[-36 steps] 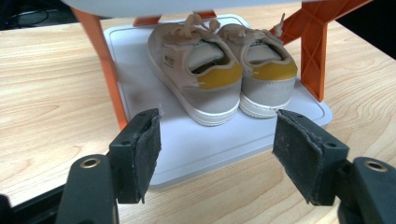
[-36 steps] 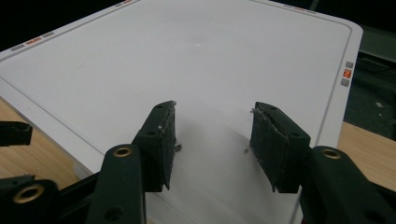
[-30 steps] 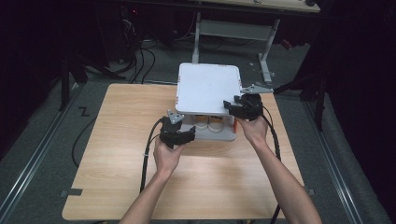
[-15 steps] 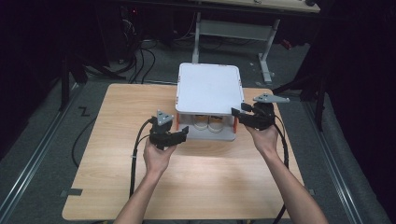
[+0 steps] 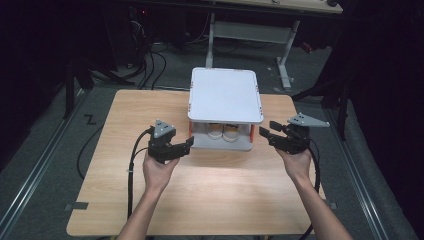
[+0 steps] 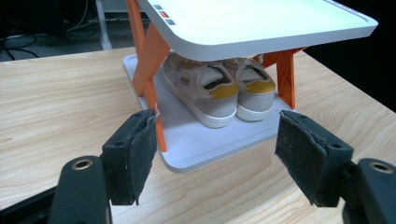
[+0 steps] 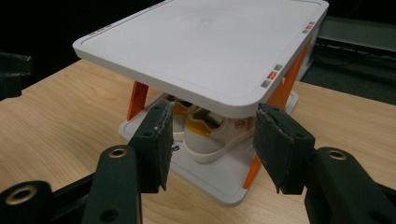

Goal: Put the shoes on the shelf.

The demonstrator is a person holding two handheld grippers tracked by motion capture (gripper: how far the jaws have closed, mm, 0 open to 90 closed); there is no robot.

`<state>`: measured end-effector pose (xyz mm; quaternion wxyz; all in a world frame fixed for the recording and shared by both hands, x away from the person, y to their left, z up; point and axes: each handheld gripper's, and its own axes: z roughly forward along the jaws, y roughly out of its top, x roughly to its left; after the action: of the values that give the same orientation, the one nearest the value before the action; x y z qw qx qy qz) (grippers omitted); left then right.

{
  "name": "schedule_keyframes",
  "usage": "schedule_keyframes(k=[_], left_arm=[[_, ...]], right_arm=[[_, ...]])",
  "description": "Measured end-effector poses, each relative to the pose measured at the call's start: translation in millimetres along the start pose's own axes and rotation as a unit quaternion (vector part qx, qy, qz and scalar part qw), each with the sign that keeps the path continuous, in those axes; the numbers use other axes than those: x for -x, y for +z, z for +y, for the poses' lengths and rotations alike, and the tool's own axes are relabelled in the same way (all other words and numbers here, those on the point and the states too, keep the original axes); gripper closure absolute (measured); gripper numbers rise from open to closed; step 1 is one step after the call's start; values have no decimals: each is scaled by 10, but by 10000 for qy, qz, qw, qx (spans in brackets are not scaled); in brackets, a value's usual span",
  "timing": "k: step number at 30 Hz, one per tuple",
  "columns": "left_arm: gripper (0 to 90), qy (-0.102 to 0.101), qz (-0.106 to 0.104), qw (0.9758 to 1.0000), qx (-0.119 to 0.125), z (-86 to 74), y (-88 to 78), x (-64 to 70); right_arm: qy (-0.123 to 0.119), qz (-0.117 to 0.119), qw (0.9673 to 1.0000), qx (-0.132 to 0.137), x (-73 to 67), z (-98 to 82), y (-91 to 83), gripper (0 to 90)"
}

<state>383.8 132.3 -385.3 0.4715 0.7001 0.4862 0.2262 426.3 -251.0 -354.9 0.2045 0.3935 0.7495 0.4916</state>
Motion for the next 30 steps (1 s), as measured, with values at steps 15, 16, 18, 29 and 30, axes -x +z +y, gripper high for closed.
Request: schedule_keyframes(k=[15, 16, 18, 29, 30], left_arm=[[282, 122, 89, 9999, 10, -152, -203, -53], [282, 152, 81, 9999, 5, -170, -210, -51], [281, 177, 84, 9998, -5, -201, -222, -49], [288, 99, 35, 9999, -128, -416, -212, -110], [289, 84, 28, 9999, -140, -434, -210, -117]], right_arm=[[113, -130, 9998, 114, 52, -346, -331, 473], [107, -171, 9997, 97, 51, -379, -344, 473], [138, -181, 9997, 69, 55, -445, -362, 473], [260, -335, 9990, -116, 116, -769, -413, 471], [291, -353, 9989, -122, 133, -808, -412, 471]])
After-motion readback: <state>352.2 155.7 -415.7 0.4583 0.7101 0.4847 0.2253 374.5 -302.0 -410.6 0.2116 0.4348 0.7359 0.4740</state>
